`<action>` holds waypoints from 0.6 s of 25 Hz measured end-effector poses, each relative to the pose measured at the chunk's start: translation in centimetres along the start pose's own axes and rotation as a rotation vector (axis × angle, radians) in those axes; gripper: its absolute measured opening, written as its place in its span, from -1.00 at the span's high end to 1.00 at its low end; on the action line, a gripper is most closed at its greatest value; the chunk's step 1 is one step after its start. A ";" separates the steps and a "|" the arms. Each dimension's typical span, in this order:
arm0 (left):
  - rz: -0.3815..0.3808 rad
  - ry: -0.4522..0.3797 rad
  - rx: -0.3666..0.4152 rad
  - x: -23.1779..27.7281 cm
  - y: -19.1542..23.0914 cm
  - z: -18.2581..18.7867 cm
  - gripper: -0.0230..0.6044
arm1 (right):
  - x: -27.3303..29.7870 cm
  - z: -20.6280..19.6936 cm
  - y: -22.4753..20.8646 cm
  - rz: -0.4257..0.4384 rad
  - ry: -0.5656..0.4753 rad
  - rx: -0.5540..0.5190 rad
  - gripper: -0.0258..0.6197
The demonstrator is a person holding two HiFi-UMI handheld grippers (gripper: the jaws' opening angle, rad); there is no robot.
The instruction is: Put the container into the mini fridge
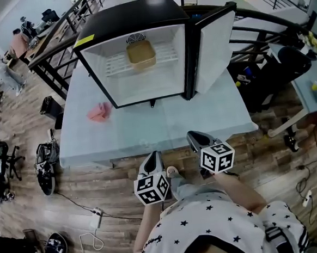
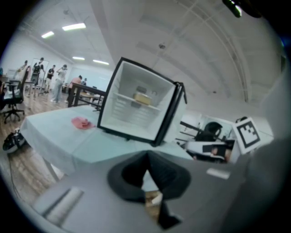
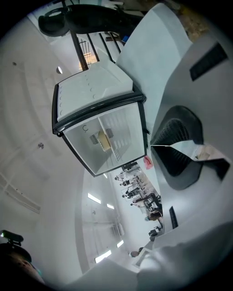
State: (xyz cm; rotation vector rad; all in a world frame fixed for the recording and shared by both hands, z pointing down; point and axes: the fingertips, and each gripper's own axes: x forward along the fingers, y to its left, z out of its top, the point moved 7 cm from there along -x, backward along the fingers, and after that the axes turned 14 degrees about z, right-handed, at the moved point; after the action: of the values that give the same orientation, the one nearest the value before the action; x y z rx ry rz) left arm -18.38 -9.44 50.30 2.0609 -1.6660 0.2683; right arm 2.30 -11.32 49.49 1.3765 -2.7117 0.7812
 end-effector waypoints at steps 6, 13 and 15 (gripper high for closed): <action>0.003 0.008 -0.006 -2.2 -0.5 -1.8 0.90 | -2.1 -2.4 1.8 0.016 0.050 -0.039 0.84; 0.009 0.014 -0.011 -3.7 -1.0 -3.5 0.90 | -3.7 -4.3 2.8 0.042 0.079 -0.054 0.84; 0.014 0.017 -0.014 -4.0 -1.1 -3.9 0.90 | -4.1 -4.7 3.0 0.047 0.083 -0.051 0.84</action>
State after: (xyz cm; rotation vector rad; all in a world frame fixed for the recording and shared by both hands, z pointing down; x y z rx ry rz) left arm -17.76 -3.91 51.72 2.0322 -1.6680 0.2773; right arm 1.53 -4.75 51.49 1.2456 -2.6903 0.7489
